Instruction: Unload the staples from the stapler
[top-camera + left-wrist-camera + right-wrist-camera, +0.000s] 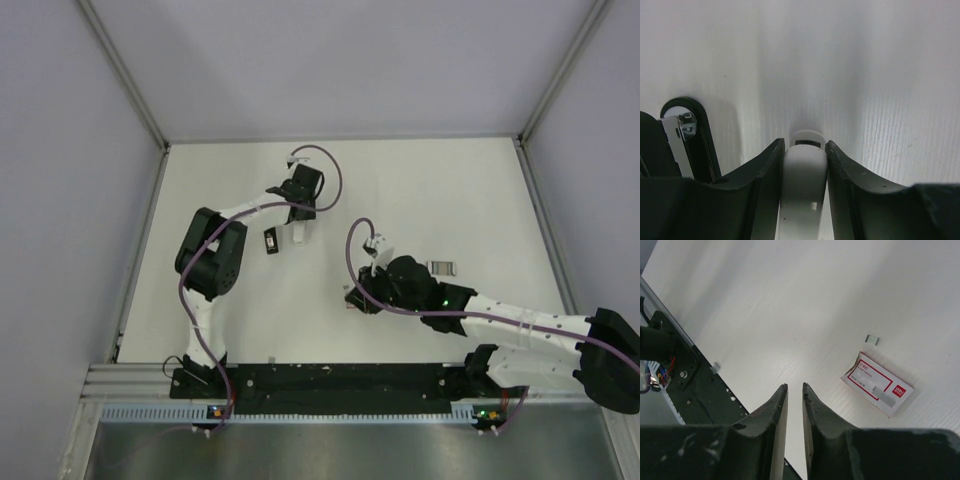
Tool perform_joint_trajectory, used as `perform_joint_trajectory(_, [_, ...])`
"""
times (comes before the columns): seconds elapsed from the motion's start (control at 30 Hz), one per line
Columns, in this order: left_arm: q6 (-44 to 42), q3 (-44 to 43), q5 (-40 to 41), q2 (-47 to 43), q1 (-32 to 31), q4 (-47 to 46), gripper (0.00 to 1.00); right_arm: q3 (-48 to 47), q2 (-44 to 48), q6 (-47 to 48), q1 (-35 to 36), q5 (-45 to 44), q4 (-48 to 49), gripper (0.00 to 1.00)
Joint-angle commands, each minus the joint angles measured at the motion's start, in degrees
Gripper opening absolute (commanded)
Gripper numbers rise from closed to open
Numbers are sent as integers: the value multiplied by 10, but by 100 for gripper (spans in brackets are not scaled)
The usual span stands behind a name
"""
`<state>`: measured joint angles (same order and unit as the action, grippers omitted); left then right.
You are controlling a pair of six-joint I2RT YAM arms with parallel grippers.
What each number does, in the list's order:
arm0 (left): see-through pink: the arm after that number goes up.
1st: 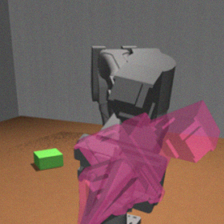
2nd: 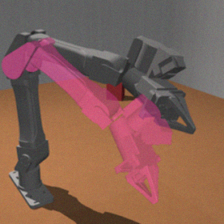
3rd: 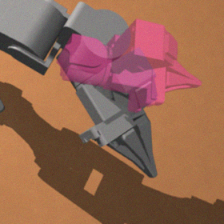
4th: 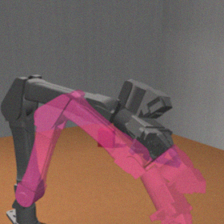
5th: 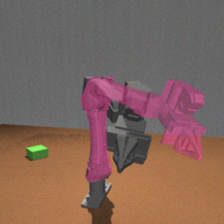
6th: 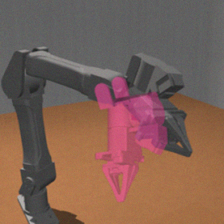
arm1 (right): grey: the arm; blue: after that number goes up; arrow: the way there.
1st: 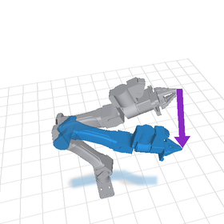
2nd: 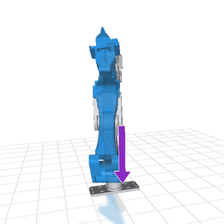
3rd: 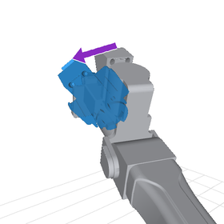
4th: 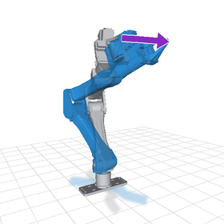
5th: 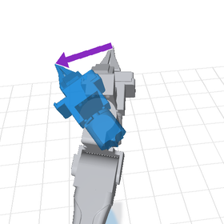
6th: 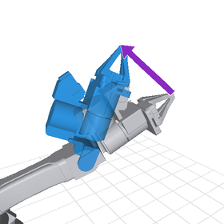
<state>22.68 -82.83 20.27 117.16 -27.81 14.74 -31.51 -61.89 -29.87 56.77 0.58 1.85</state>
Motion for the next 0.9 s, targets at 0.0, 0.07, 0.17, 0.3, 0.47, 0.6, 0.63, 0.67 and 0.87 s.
perform_joint_trajectory(0.0, [10, 21, -21, -22, -2, 6, 44, -15, 6, 0, 11, 6, 1, 24])
perform_joint_trajectory(0.07, [9, 23, -20, -30, -1, 5, 46, -22, 7, 5, 11, 2, -13, 32])
perform_joint_trajectory(0.17, [4, 26, -13, -50, -2, 8, 48, -34, 11, 20, 11, -3, -34, 38])
perform_joint_trajectory(0.3, [-7, 31, 6, -102, -1, 16, 50, -61, 12, 47, 11, -3, -73, 43])
perform_joint_trajectory(0.47, [-23, 43, 13, -177, -2, 25, 53, -83, 3, 79, 11, 26, -86, 49])
perform_joint_trajectory(0.6, [-18, 52, 13, -228, -2, 52, 53, -88, -12, 97, 13, 62, -79, 53])
perform_joint_trajectory(0.63, [-17, 63, 13, -246, -2, 56, 53, -88, -16, 104, 17, 72, -78, 53])
perform_joint_trajectory(0.67, [-13, 68, 12, -261, -2, 62, 53, -90, -19, 112, 20, 84, -78, 54])
perform_joint_trajectory(0.87, [10, 115, -26, -391, -2, 105, 56, -119, -55, 160, 60, 114, -91, 58])
